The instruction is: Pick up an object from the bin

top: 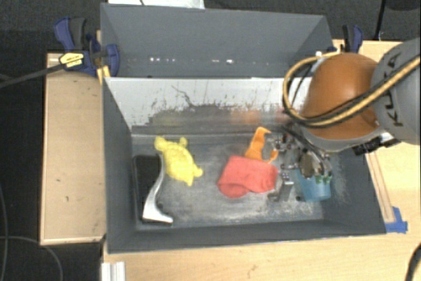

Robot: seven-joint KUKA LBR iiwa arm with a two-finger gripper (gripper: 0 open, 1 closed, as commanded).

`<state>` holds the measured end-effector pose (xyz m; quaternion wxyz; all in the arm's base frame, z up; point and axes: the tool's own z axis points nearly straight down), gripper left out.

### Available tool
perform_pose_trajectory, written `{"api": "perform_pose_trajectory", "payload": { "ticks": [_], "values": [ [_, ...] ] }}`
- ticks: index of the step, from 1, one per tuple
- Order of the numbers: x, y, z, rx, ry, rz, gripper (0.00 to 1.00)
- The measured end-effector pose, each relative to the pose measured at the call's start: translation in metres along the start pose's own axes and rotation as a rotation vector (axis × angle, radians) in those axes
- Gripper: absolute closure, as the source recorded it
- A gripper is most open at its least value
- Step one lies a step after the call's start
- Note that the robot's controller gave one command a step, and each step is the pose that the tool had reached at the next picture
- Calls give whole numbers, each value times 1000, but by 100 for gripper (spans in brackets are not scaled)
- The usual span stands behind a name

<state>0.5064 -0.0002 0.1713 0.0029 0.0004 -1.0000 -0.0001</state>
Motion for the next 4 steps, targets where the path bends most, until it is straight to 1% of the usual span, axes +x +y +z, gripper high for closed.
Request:
{"api": "perform_pose_trajectory", "payload": {
  "ticks": [1, 2, 3, 4],
  "values": [
    [-2, 0, -4, 0, -9, 0, 0],
    [-29, 5, 68, 0, -14, -72, 0],
    [-33, 8, 85, -1, -4, -63, 0],
    [-30, 30, 54, -2, -12, 15, 0]
  ]
}}
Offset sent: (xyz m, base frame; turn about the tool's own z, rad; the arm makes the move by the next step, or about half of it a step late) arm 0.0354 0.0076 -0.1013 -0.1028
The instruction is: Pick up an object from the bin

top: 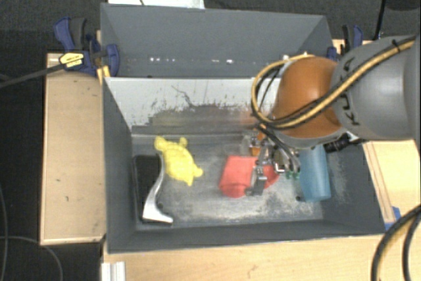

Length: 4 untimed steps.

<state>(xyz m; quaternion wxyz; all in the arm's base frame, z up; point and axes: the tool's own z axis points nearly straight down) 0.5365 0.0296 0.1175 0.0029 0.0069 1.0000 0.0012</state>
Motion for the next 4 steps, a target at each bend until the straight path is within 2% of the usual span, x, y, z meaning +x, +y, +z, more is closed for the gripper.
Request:
{"api": "perform_pose_trajectory", "payload": {
  "ticks": [1, 2, 4],
  "values": [
    [-3, -9, 30, 1, 0, -122, 0],
    [-7, -21, 47, 2, 1, 26, 100],
    [-7, -20, 46, 2, 1, 26, 100]
  ]
}}
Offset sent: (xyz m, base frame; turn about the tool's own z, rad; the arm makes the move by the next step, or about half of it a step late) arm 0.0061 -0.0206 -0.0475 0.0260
